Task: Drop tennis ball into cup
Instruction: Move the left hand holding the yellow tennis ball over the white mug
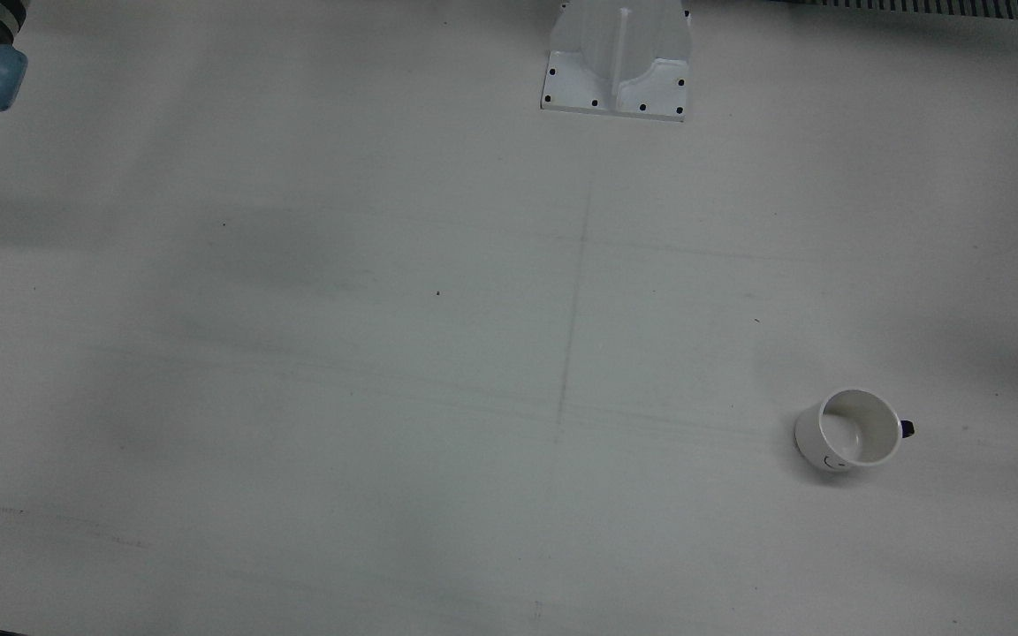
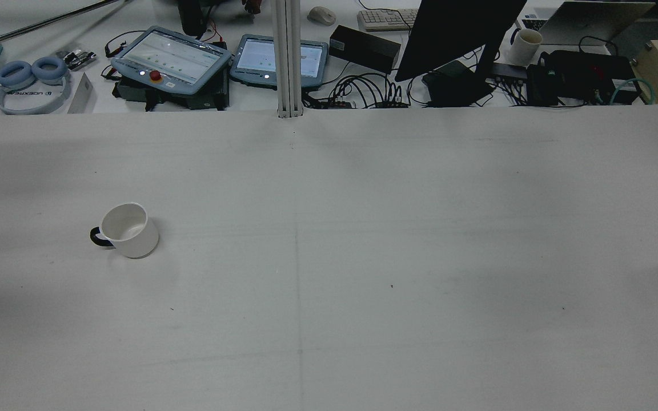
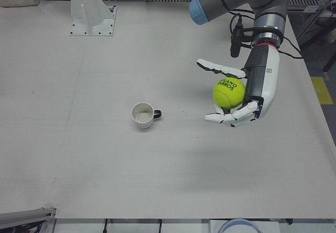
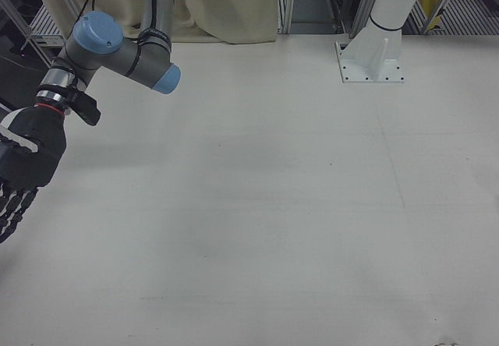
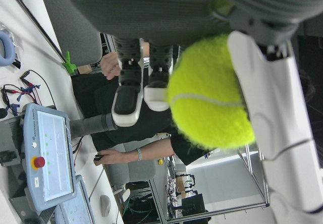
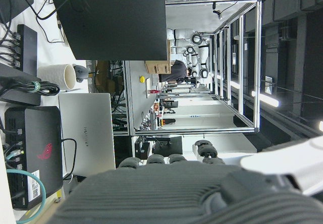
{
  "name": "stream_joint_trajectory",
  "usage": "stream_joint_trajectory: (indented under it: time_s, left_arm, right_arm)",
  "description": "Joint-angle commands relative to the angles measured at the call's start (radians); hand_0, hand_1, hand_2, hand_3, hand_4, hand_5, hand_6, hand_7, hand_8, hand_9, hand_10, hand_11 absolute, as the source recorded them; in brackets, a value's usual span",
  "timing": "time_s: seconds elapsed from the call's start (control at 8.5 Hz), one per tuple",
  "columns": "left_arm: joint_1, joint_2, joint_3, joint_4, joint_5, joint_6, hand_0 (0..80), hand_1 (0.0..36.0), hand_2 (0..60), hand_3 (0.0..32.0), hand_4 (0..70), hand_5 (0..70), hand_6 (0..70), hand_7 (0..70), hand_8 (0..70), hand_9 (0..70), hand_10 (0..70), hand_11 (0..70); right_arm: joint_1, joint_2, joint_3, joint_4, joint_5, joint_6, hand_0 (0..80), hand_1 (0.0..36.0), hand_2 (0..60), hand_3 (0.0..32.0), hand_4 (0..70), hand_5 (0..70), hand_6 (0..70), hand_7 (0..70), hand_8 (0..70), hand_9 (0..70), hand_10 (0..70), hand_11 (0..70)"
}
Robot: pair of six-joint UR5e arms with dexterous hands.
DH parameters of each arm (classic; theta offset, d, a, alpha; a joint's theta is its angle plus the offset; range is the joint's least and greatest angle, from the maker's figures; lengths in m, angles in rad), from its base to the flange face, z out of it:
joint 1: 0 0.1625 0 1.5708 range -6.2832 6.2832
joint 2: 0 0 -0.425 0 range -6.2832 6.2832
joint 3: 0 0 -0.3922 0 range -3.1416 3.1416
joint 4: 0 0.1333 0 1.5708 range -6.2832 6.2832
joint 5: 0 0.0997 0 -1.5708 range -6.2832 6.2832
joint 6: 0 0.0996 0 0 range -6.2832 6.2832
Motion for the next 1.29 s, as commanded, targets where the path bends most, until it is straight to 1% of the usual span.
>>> stream_joint_trajectory:
  time_s: [0.0, 0.12, 0.24, 0.35, 0.47, 0.59, 0.71, 0.82, 0.94, 1.06, 1.18]
  left_arm:
    - [0.143, -0.007, -0.007, -0.079, 0.070, 0.005, 49.1, 6.6, 11.9, 0.0, 51.0, 20.8, 70.0, 70.0, 57.6, 70.0, 41.2, 57.6]
    - [0.237, -0.005, -0.008, -0.084, 0.066, 0.016, 46.9, 6.1, 17.3, 0.0, 48.6, 17.9, 70.0, 70.0, 56.5, 70.0, 40.2, 56.0]
    - [0.268, -0.008, -0.013, -0.084, 0.065, 0.045, 46.7, 6.2, 18.7, 0.0, 46.1, 18.7, 70.0, 70.0, 57.0, 70.0, 39.4, 55.0]
    - [0.297, -0.010, -0.013, -0.084, 0.063, 0.071, 46.9, 6.7, 16.7, 0.0, 44.3, 17.2, 70.0, 70.0, 56.2, 70.0, 38.9, 54.4]
    - [0.343, -0.008, -0.011, -0.084, 0.057, 0.076, 46.1, 6.2, 17.5, 0.0, 42.7, 16.1, 70.0, 70.0, 55.9, 70.0, 38.8, 54.1]
    - [0.371, -0.008, -0.011, -0.084, 0.054, 0.108, 45.9, 5.7, 19.6, 0.0, 41.6, 17.4, 69.5, 70.0, 54.4, 70.0, 37.8, 52.8]
    - [0.392, -0.005, -0.008, -0.089, 0.052, 0.120, 45.8, 6.1, 17.3, 0.0, 40.9, 15.0, 63.2, 70.0, 53.0, 70.0, 37.5, 52.5]
    - [0.408, -0.004, -0.005, -0.091, 0.052, 0.122, 45.3, 5.9, 18.4, 0.0, 39.9, 14.9, 62.9, 70.0, 52.8, 70.0, 37.1, 52.0]
    - [0.408, -0.004, -0.004, -0.094, 0.051, 0.140, 44.5, 5.0, 22.3, 0.0, 39.4, 17.8, 70.0, 70.0, 54.0, 70.0, 36.4, 51.1]
    - [0.412, -0.004, 0.002, -0.100, 0.051, 0.143, 44.6, 6.4, 17.5, 0.0, 39.3, 12.4, 49.8, 70.0, 49.7, 70.0, 36.0, 50.6]
    - [0.422, -0.005, 0.004, -0.100, 0.051, 0.142, 43.8, 6.3, 20.0, 0.0, 39.3, 13.0, 57.0, 70.0, 50.5, 70.0, 35.4, 49.8]
  right_arm:
    - [0.000, 0.000, 0.002, 0.000, 0.000, 0.000, 0.0, 0.0, 0.0, 0.0, 0.0, 0.0, 0.0, 0.0, 0.0, 0.0, 0.0, 0.0]
    - [0.000, 0.000, 0.003, -0.001, 0.000, 0.000, 0.0, 0.0, 0.0, 0.0, 0.0, 0.0, 0.0, 0.0, 0.0, 0.0, 0.0, 0.0]
    - [0.000, 0.000, 0.002, -0.001, 0.000, 0.000, 0.0, 0.0, 0.0, 0.0, 0.0, 0.0, 0.0, 0.0, 0.0, 0.0, 0.0, 0.0]
    - [0.000, 0.000, 0.002, 0.000, 0.000, 0.000, 0.0, 0.0, 0.0, 0.0, 0.0, 0.0, 0.0, 0.0, 0.0, 0.0, 0.0, 0.0]
    - [0.000, 0.000, 0.002, 0.000, 0.000, 0.000, 0.0, 0.0, 0.0, 0.0, 0.0, 0.0, 0.0, 0.0, 0.0, 0.0, 0.0, 0.0]
    - [0.000, 0.000, 0.002, -0.001, 0.000, 0.000, 0.0, 0.0, 0.0, 0.0, 0.0, 0.0, 0.0, 0.0, 0.0, 0.0, 0.0, 0.0]
    - [0.000, 0.000, 0.002, 0.000, 0.000, 0.000, 0.0, 0.0, 0.0, 0.0, 0.0, 0.0, 0.0, 0.0, 0.0, 0.0, 0.0, 0.0]
    - [0.000, 0.000, 0.002, 0.000, 0.000, 0.000, 0.0, 0.0, 0.0, 0.0, 0.0, 0.0, 0.0, 0.0, 0.0, 0.0, 0.0, 0.0]
    - [0.000, 0.000, 0.002, 0.000, 0.000, 0.000, 0.0, 0.0, 0.0, 0.0, 0.0, 0.0, 0.0, 0.0, 0.0, 0.0, 0.0, 0.0]
    - [0.000, 0.000, 0.000, 0.000, 0.000, 0.000, 0.0, 0.0, 0.0, 0.0, 0.0, 0.0, 0.0, 0.0, 0.0, 0.0, 0.0, 0.0]
    - [0.000, 0.000, 0.000, 0.000, 0.000, 0.000, 0.0, 0.0, 0.0, 0.0, 0.0, 0.0, 0.0, 0.0, 0.0, 0.0, 0.0, 0.0]
